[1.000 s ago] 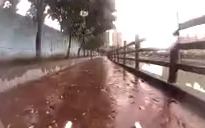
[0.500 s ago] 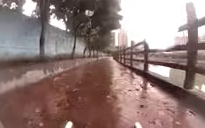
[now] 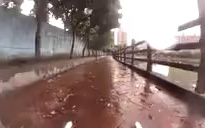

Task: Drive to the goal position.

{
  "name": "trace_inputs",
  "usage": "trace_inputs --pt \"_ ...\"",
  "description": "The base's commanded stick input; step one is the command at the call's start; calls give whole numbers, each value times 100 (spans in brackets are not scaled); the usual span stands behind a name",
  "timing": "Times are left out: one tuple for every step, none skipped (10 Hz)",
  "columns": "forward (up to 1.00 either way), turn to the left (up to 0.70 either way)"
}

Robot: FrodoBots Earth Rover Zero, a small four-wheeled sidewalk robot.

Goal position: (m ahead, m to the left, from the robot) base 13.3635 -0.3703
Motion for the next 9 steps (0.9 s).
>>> trace_inputs --pt "50 0" --pt "50 0" --pt "50 13" --pt "50 32" --pt "50 50" --pt "50 42" --pt "50 33" --pt "50 25" --pt "50 17"
